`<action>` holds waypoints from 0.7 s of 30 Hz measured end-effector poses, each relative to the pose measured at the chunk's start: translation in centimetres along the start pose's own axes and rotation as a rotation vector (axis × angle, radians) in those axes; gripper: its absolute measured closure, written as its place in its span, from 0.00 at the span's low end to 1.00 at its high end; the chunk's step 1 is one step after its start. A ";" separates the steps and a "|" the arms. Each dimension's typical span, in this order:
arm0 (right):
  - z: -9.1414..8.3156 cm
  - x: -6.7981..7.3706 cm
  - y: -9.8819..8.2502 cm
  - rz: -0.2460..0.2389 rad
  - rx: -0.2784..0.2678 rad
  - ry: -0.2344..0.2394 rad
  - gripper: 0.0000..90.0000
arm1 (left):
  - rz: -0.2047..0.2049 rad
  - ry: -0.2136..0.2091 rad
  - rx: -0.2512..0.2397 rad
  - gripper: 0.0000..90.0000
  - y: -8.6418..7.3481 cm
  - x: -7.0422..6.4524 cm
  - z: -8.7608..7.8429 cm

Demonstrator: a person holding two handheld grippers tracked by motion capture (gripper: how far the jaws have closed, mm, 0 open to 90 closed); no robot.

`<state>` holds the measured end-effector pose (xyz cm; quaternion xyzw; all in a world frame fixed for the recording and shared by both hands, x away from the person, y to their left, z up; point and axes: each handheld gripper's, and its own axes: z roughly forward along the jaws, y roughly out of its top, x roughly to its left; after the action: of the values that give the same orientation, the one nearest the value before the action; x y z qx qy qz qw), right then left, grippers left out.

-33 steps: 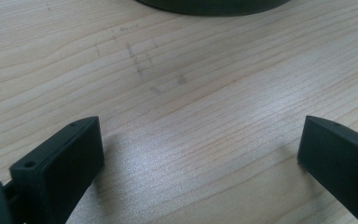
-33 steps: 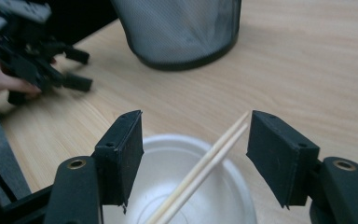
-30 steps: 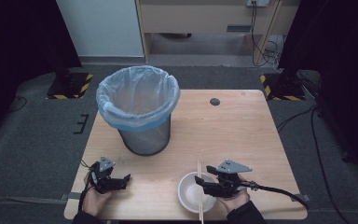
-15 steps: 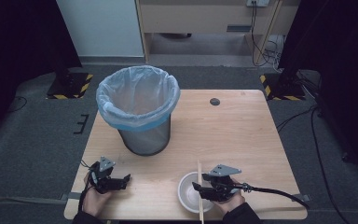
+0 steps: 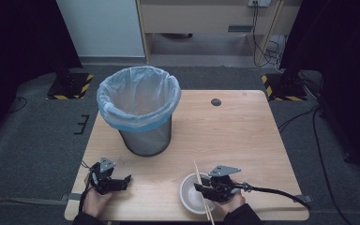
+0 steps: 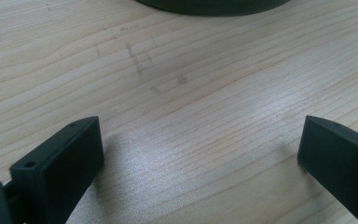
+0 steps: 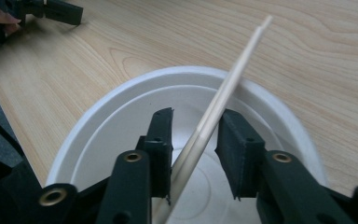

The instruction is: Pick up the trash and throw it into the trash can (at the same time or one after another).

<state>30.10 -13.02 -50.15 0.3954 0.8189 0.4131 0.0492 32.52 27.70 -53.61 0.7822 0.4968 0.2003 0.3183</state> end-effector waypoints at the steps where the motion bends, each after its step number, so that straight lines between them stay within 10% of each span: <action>1: 0.0 0.0 0.0 0.002 0.001 0.002 0.78 | 0.000 0.000 0.000 0.00 0.0 0.0 0.0; 21: -0.5 -0.2 0.5 0.011 0.001 0.028 0.95 | 0.000 0.000 0.000 0.00 0.0 0.0 0.0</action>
<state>30.34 -13.33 -49.53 0.3941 0.8175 0.4184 0.0350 32.52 27.70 -53.61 0.7822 0.4967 0.2003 0.3182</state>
